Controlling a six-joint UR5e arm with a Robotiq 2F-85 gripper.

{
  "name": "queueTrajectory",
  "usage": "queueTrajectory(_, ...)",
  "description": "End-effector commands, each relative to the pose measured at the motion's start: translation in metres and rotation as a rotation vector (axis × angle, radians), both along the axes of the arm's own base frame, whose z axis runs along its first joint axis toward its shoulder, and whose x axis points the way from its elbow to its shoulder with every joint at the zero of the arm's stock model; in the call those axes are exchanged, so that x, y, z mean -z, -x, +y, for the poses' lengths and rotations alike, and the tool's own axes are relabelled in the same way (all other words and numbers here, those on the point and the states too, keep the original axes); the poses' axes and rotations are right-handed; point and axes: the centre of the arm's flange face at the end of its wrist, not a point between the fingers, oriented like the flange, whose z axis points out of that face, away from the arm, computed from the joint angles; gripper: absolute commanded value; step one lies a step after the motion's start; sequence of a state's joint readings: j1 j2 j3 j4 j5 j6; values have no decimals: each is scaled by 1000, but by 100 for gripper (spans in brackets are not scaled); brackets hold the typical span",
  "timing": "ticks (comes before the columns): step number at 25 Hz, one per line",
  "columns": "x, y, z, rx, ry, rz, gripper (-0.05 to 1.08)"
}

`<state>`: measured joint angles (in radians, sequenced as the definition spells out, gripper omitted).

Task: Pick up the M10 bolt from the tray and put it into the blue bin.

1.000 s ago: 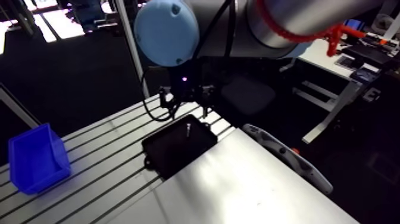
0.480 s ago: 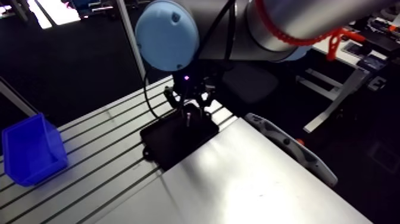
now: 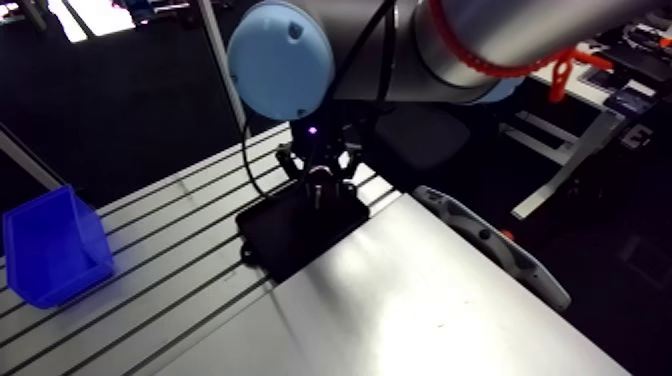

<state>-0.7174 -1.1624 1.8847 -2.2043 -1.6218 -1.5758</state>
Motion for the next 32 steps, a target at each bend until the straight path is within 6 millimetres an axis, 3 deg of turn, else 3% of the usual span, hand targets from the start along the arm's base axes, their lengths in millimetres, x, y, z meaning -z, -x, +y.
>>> queueTrajectory(1, 1, 0, 0, 16, 0, 0, 45)
queueTrajectory(32, 13, 6, -6, 2, -4, -1, 51)
